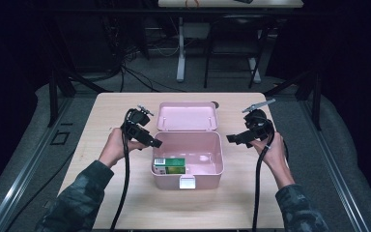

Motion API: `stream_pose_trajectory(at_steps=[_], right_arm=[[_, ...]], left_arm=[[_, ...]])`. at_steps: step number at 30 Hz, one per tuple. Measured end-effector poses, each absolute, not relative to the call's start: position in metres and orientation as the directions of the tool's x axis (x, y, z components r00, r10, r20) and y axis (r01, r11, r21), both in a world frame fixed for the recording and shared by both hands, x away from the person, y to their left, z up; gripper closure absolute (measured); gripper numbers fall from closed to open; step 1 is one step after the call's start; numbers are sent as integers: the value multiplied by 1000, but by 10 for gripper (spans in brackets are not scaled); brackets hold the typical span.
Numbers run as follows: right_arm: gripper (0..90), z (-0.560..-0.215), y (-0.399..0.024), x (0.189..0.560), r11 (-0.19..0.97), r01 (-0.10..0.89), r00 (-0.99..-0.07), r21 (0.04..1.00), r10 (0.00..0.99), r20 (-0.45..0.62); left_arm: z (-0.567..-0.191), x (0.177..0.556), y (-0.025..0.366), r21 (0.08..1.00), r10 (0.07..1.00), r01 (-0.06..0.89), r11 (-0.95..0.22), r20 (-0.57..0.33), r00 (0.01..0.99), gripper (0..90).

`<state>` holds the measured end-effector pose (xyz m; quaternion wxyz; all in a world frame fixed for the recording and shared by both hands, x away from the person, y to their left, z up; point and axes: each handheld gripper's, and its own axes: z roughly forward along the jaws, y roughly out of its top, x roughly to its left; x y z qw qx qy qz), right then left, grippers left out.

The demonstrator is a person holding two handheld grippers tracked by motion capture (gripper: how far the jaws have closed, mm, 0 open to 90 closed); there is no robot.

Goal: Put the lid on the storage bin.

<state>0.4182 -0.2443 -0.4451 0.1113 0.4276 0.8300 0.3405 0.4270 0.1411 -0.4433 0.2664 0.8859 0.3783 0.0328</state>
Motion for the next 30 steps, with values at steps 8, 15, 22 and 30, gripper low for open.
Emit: stream_pose_trajectory(at_steps=[8,15,22,30], right_arm=[[0,-441,-233,434,386,630,-608,674,785,118],[64,-440,-218,455,367,630,-606,685,783,138],[288,-448,-202,485,349,645,-583,680,800,143],[558,-462,-195,510,300,675,-524,674,838,152]], left_arm=[[-451,421,140,509,708,666,-545,-145,691,406],[-459,417,143,532,724,674,-512,-155,673,513],[-464,414,142,554,724,672,-490,-170,669,586],[-465,413,141,563,735,678,-473,-171,656,594]])
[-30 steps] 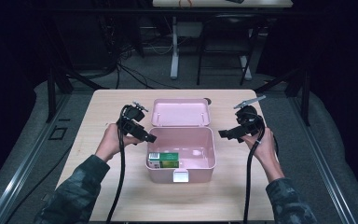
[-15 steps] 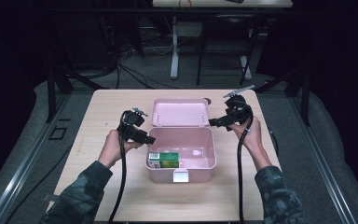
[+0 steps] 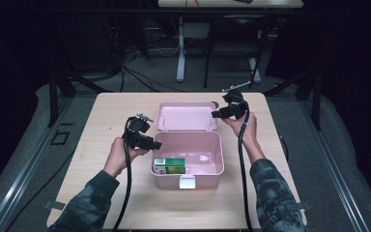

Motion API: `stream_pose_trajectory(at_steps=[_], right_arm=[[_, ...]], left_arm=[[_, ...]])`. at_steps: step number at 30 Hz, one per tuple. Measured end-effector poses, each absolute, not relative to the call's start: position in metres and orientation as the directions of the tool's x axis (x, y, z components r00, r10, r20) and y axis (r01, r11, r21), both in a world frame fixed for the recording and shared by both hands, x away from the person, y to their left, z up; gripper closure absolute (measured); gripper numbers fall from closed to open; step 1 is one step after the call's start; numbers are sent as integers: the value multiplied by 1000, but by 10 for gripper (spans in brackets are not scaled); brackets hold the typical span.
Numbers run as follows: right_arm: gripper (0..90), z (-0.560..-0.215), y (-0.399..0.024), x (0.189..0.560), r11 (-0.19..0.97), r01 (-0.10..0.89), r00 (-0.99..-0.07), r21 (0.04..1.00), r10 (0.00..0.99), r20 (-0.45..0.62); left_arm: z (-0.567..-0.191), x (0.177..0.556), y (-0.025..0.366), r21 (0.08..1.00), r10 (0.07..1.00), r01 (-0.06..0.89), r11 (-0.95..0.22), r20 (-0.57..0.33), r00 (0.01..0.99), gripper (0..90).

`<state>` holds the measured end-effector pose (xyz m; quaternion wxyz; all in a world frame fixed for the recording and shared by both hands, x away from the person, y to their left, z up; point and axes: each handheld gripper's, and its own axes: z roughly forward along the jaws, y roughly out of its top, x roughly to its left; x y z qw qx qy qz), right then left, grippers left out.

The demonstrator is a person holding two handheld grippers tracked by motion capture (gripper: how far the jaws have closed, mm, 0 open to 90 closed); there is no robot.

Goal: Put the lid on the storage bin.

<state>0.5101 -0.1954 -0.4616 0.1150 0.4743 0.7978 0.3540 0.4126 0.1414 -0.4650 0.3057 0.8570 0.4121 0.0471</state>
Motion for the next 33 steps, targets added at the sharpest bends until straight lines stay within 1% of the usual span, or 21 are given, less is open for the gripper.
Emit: stream_pose_trajectory(at_steps=[4,11,17,23,28,33], right_arm=[[616,-470,-191,523,265,705,-494,658,849,187],[678,-480,-185,537,233,735,-435,637,883,178],[697,-489,-184,543,189,756,-402,627,890,216],[735,-489,-183,540,144,744,-370,652,902,223],[765,-480,-183,537,122,723,-366,680,903,227],[778,-476,-185,534,95,706,-359,701,902,239]], left_arm=[[-465,413,142,565,736,680,-468,-177,654,594],[-466,414,143,565,729,679,-469,-187,658,590],[-467,414,143,568,731,681,-461,-191,655,592],[-468,413,142,580,733,670,-463,-174,657,599],[-468,412,142,598,741,662,-451,-162,652,629],[-468,412,142,601,743,662,-448,-161,650,631]])
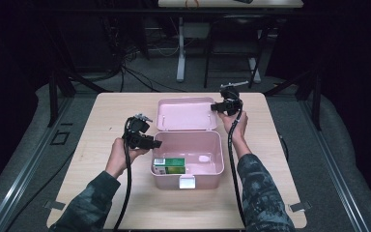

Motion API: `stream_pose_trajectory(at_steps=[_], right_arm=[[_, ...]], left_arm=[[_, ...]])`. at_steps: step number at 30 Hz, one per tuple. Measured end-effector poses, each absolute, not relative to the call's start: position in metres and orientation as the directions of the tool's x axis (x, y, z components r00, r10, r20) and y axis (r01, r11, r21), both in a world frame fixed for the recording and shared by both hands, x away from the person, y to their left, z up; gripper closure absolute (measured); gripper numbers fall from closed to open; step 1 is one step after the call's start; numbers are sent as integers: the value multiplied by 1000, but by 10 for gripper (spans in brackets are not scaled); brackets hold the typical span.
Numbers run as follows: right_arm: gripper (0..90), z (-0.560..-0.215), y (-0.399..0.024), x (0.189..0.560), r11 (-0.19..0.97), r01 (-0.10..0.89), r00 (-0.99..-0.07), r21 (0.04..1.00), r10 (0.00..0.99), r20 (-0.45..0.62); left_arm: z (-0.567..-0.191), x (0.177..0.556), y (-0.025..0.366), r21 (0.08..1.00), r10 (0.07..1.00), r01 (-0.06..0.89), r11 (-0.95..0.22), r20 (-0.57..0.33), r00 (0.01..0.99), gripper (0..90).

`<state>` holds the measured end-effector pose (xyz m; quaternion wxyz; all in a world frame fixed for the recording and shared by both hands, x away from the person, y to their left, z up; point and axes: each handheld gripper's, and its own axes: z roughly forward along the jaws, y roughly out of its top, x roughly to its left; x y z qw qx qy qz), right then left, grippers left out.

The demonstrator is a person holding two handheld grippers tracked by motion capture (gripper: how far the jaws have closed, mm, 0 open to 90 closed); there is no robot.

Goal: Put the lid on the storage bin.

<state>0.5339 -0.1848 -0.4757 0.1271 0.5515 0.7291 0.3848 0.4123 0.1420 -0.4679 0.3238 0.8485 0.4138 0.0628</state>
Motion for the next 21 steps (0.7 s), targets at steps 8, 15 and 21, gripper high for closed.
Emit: stream_pose_trajectory(at_steps=[8,15,21], right_arm=[[803,-464,-188,526,53,666,-358,744,897,257],[817,-456,-195,517,15,637,-367,771,885,286],[827,-449,-199,511,-7,615,-383,788,871,307]], left_arm=[[-468,412,141,608,748,661,-440,-159,645,638],[-468,411,140,613,750,654,-443,-146,644,647],[-469,411,141,622,753,656,-428,-156,639,655]])
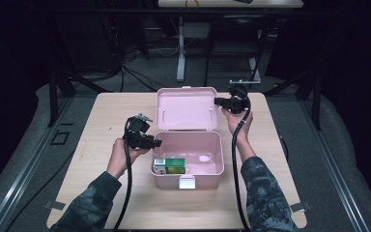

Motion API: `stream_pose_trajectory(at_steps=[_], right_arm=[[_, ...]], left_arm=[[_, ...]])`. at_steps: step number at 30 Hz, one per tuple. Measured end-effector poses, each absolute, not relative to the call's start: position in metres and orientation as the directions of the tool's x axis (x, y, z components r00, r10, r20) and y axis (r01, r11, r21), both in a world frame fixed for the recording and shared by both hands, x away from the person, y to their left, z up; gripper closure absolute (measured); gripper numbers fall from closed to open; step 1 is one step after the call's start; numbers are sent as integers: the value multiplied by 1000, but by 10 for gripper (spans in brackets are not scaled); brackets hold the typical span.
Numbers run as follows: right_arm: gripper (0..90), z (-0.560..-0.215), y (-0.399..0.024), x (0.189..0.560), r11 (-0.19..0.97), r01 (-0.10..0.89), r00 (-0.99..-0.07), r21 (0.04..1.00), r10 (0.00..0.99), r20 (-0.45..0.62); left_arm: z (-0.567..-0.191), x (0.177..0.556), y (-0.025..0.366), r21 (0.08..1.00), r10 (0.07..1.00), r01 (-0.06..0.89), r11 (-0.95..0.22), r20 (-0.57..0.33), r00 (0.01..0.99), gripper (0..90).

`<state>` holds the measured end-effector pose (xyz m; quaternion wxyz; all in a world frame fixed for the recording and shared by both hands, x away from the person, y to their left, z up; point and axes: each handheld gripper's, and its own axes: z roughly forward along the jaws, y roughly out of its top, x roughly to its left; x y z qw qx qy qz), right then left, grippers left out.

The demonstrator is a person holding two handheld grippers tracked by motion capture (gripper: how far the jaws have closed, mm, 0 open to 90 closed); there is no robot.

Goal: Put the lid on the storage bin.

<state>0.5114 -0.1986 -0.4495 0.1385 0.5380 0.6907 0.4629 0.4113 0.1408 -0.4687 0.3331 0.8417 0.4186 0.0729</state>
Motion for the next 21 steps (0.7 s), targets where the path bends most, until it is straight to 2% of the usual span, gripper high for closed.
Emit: stream_pose_trajectory(at_steps=[21], right_arm=[[842,-436,-208,494,-17,531,-463,847,832,307]], left_arm=[[-469,410,139,642,767,647,-411,-140,626,686]])
